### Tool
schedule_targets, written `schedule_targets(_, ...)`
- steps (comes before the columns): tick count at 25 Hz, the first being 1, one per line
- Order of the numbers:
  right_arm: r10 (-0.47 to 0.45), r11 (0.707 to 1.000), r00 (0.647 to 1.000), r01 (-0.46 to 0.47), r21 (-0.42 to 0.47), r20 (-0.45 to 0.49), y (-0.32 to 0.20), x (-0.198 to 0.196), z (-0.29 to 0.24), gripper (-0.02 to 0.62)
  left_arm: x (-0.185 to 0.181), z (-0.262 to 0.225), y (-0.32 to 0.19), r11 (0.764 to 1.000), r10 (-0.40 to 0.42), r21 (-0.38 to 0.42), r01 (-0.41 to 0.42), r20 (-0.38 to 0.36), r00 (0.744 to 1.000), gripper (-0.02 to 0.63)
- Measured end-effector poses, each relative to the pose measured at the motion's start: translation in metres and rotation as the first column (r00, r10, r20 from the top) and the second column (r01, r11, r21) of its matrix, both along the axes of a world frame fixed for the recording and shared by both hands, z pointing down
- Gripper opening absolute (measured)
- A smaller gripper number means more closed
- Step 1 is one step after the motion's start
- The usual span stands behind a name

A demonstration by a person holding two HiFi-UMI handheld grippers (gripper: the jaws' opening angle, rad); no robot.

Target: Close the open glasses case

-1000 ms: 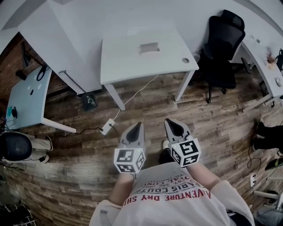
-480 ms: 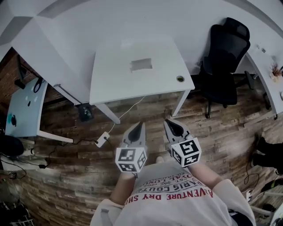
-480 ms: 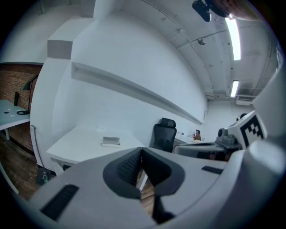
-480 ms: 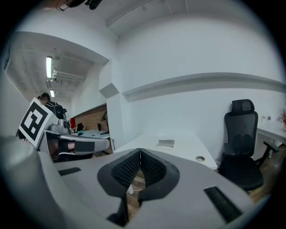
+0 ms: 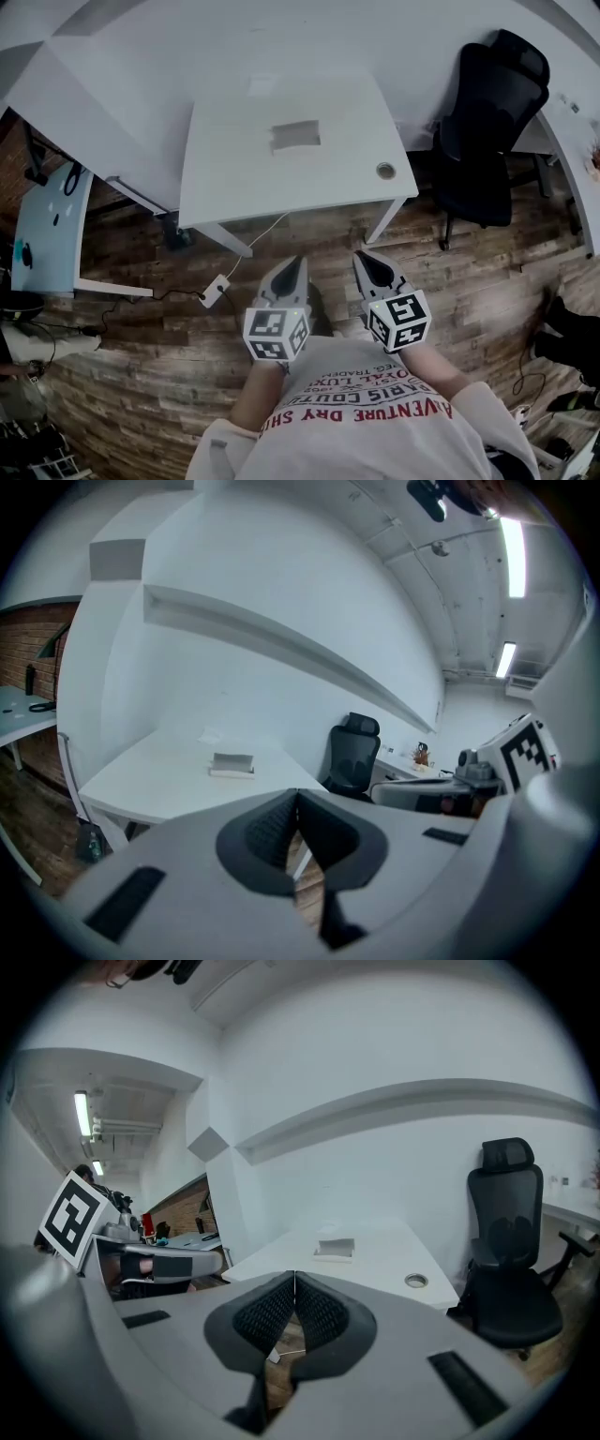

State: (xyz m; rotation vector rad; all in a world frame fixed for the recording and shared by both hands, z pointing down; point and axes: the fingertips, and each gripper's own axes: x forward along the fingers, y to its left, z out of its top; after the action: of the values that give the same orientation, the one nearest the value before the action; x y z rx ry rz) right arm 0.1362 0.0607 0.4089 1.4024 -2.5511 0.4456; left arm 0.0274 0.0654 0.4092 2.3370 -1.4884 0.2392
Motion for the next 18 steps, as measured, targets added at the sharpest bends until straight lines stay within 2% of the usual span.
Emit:
schedule_targets(8,0.059,0.998,0.998,-0.059,-0.008,-0.016,-0.092,-0.001,0.003,0.012,-0.006,-0.001,-0.106,0.999,0.047,0.012,-0.047,-0.006,0.999,0.005)
schedule_targets(18,0.140,0.989,0.989,-0.142,-0.038,-0.055,-0.236,-0.027,0.003,0.012,-0.046,0.009,-0.251,0.995,0.088,-0.037,-0.090,-0.046,0.995,0.005)
